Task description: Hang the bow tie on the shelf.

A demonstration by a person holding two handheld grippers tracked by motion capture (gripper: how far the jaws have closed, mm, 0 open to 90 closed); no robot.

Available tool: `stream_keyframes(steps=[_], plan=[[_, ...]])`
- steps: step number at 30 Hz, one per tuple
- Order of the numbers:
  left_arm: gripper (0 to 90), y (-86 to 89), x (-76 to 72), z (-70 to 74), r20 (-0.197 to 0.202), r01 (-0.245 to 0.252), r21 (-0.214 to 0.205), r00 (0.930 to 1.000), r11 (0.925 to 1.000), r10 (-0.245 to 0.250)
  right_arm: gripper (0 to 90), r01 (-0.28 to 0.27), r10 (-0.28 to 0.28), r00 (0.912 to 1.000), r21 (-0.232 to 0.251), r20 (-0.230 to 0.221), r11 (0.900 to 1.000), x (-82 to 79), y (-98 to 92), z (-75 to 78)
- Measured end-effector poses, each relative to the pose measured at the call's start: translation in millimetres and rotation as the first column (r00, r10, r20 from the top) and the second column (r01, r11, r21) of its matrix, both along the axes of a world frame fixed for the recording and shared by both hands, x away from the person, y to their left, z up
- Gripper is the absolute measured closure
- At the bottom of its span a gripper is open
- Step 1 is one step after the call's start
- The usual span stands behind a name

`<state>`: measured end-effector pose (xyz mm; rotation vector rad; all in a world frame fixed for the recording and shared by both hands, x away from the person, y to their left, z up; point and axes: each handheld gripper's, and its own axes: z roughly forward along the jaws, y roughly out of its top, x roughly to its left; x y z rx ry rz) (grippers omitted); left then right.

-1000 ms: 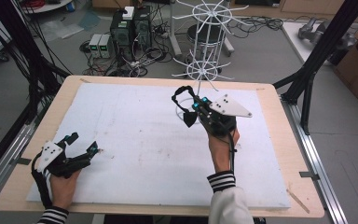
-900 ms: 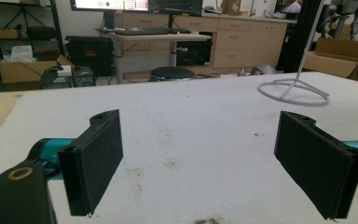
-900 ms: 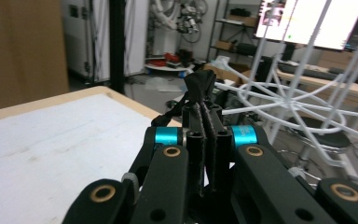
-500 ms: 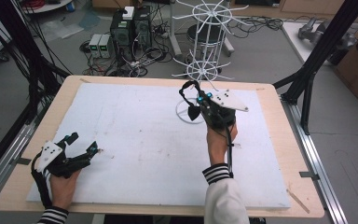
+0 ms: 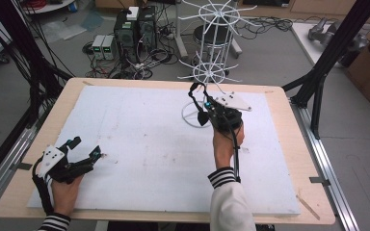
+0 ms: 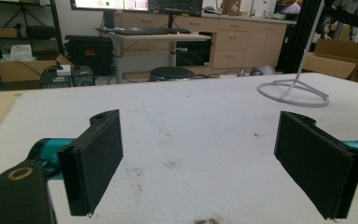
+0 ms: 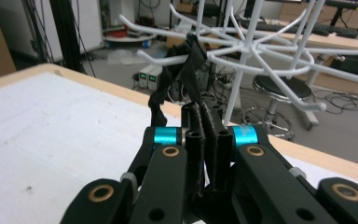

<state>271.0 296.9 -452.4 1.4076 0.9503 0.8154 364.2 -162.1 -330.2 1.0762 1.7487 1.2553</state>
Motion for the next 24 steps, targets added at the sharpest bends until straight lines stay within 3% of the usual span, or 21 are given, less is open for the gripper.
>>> stream_keyframes(steps=[5,12,14,16,18,21,24], plan=[[15.7,0.0,0.0,0.0,0.0,0.0,0.0,1.0,1.0,0.0,86.0,0.008,-0.008,0.9998,-0.003,-0.019,1.0,2.2,-1.4,-2.2],[15.7,0.0,-0.1,0.1,0.0,0.001,0.001,1.0,1.0,-0.001,77.9,-0.008,0.008,0.9995,0.002,-0.031,1.0,1.2,-3.9,-5.6],[15.7,0.1,0.0,0.0,0.0,0.0,0.0,1.0,1.0,0.0,67.5,-0.027,0.027,0.999,0.006,-0.037,0.9996,0.3,-3.9,-7.4],[15.7,0.2,0.1,0.0,0.0,-0.001,-0.001,1.0,1.0,0.001,51.1,-0.041,0.041,0.9983,0.006,-0.041,0.9992,-1.4,-2.6,-8.9],[15.7,0.5,0.1,0.1,-0.002,-0.001,0.001,1.0,1.0,0.001,33.2,-0.072,0.072,0.9963,-0.009,-0.048,0.9973,-2.9,-1.8,-9.5],[15.7,0.5,0.3,0.1,-0.003,-0.004,-0.005,1.0,1.0,0.004,15.5,-0.131,0.13,0.9898,-0.02,-0.058,0.9911,-9.6,0.7,-9.9],[15.7,0.3,0.7,0.1,-0.006,-0.006,-0.003,1.0,1.0,0.006,10.9,-0.178,0.177,0.9837,-0.03,-0.031,0.9836,-19.7,-0.6,-10.2]])
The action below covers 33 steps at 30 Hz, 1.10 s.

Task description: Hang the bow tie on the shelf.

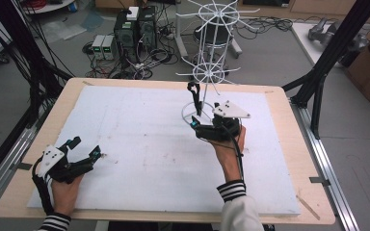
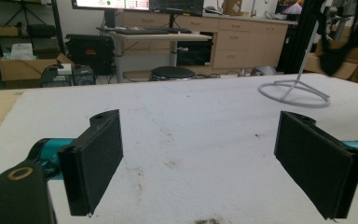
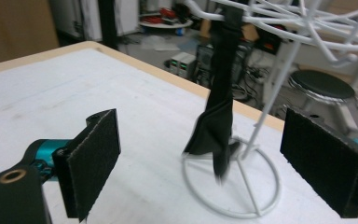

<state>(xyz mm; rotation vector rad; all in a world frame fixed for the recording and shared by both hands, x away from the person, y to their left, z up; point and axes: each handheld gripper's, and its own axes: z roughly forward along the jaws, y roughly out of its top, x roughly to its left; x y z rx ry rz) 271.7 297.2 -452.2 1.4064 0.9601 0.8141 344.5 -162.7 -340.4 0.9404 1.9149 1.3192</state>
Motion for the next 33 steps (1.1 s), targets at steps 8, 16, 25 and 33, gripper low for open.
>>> stream_keyframes(steps=[8,16,25,33], plan=[[15.7,-0.4,-0.6,-0.1,0.005,0.0,0.003,1.0,1.0,0.0,0.4,-0.058,0.053,0.9963,0.07,0.068,0.9959,-36.7,-26.2,-8.0],[15.7,-0.9,-0.5,-0.1,0.005,-0.004,0.005,1.0,1.0,0.004,0.4,-0.025,0.015,0.9968,0.129,0.078,0.9913,-70.0,-73.9,-53.3],[15.7,-1.3,-1.5,-0.1,0.011,-0.004,0.01,0.9999,0.9999,0.004,0.4,0.036,-0.057,0.9915,0.178,0.117,0.9833,-91.4,-108.8,-86.2],[15.7,-1.4,-2.2,-0.4,0.021,-0.004,0.005,0.9998,1.0,0.004,0.4,0.072,-0.104,0.9844,0.211,0.142,0.9749,-92.7,-119.2,-99.0]])
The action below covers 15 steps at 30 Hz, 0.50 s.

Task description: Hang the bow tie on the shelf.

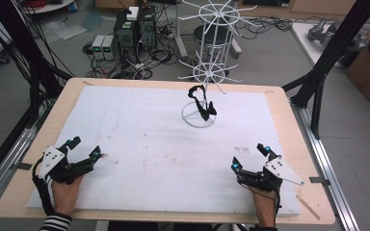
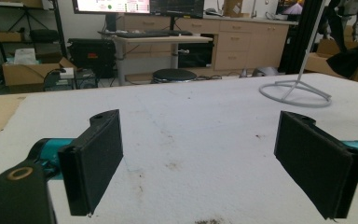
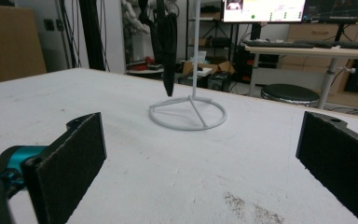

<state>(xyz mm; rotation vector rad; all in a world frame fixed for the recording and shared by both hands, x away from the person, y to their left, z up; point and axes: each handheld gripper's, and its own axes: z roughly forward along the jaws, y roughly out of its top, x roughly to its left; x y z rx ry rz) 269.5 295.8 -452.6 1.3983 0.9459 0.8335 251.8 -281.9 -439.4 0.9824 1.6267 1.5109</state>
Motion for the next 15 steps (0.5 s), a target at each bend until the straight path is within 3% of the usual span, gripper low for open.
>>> stream_keyframes(steps=[4,8,15], plan=[[15.7,0.2,-0.5,-0.1,0.004,0.001,0.004,1.0,1.0,-0.002,0.4,0.008,-0.008,0.9999,0.014,0.008,0.9999,0.4,0.4,-5.5],[15.7,0.5,0.3,0.1,-0.003,0.0,0.004,1.0,1.0,0.0,0.4,0.007,-0.007,0.9999,-0.009,-0.008,0.9999,1.9,2.2,-12.6],[15.7,0.2,0.9,0.3,-0.011,-0.009,0.004,0.9999,1.0,0.009,0.4,0.014,-0.014,0.9997,0.01,0.017,0.9998,-0.3,0.2,-13.7]])
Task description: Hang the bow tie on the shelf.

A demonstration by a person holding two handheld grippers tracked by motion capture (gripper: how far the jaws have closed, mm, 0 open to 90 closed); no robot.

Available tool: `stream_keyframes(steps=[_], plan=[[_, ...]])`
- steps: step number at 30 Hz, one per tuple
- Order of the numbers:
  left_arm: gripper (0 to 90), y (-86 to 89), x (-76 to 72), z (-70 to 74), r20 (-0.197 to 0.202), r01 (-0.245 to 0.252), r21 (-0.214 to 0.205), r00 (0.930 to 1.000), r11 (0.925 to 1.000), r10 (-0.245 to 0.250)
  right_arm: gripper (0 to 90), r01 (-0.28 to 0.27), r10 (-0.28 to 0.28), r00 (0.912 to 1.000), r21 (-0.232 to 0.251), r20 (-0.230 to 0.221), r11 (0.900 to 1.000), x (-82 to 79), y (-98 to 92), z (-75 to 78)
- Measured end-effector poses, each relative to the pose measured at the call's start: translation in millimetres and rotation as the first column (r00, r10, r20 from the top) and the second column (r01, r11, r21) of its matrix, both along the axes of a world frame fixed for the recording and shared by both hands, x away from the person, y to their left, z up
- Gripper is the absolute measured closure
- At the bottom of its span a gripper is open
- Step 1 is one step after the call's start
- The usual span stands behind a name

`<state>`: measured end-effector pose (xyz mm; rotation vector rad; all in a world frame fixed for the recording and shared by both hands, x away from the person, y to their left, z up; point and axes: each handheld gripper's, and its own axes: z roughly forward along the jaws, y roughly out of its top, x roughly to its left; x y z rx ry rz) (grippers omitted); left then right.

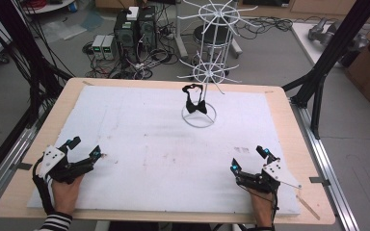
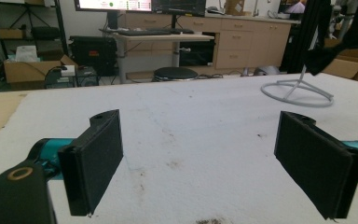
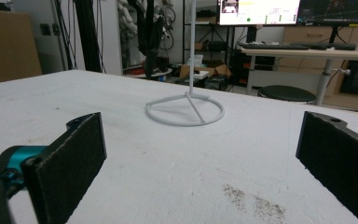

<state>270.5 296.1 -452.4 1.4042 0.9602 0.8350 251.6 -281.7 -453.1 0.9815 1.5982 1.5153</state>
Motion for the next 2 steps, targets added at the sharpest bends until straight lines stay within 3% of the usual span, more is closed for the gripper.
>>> stream_keyframes(steps=[2], plan=[[15.7,0.0,0.0,0.0,0.0,0.0,0.001,1.0,1.0,0.0,0.4,0.0,0.0,1.0,0.003,0.002,1.0,-0.6,0.3,-0.3]])
